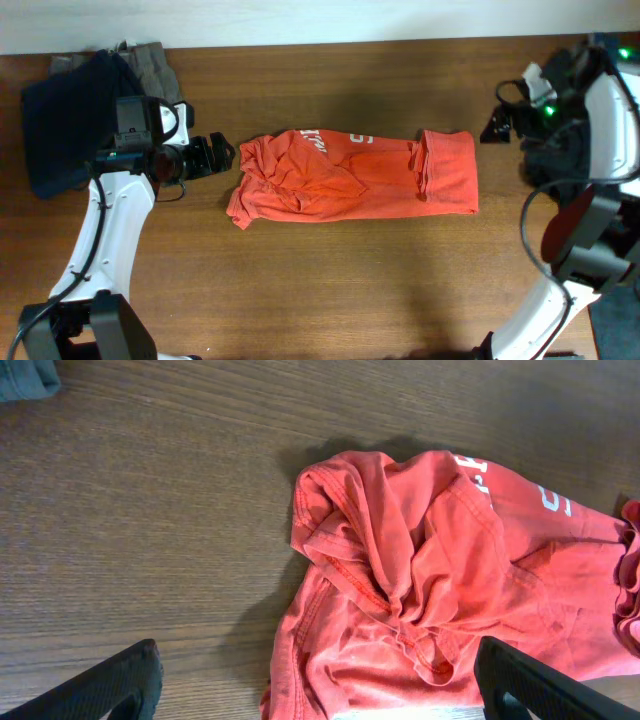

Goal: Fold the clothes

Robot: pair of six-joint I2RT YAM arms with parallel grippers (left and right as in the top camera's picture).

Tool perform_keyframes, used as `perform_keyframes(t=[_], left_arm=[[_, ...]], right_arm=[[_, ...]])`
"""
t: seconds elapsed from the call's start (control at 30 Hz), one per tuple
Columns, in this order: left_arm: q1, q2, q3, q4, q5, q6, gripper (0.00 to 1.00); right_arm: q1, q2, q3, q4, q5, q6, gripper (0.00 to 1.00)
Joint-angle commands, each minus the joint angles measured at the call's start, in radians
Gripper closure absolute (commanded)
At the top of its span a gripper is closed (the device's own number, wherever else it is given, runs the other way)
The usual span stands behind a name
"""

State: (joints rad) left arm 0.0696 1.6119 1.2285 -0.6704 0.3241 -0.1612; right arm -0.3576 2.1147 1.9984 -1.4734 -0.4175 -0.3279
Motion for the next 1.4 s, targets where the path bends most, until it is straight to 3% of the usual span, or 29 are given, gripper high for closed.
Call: perform_keyframes(t=[0.0,0.23,0.47,0.93,1.17,1.3,1.37], left_arm=[[-0.002,-0.008,-0.001,0.003,-0.006,-0.005,0.01],[-0.002,-0.008,-0.001,-0.004,-0.007,-0.005,0.01],[-0.001,-0.008,-0.001,-0.011,-0.007,-0.005,0.01],[-0.002,-0.008,-0.001,-0.011,-0.007,-0.005,0.01],[-0.002,-0.008,-0.001,-0.011,-0.007,-0.005,0.01],[-0.002,-0.008,-0.001,-0.011,-0.007,-0.005,0.01],[-0.002,-0.008,-0.001,-0.011,-0.007,-0.005,0.01]], right_arm=[[-0.057,0.053,-0.055,-0.003,-0.239,-0.172,0.03],[-0.084,0.100,-0.129,0.033,-0.309,-0.279,0.03],[-0.100,0.123,-0.250,0.167,-0.312,-0.259,0.03],[-0.114,0.245,-0.268,0.186,-0.375,-0.259,0.03],[-0.067,0.250,-0.365,0.249,-0.393,-0.259,0.01],[-0.040,0.250,-0.454,0.314,-0.413,-0.259,0.06],[-0.033,0.250,-0.495,0.356,-0.417,-0.258,0.17]])
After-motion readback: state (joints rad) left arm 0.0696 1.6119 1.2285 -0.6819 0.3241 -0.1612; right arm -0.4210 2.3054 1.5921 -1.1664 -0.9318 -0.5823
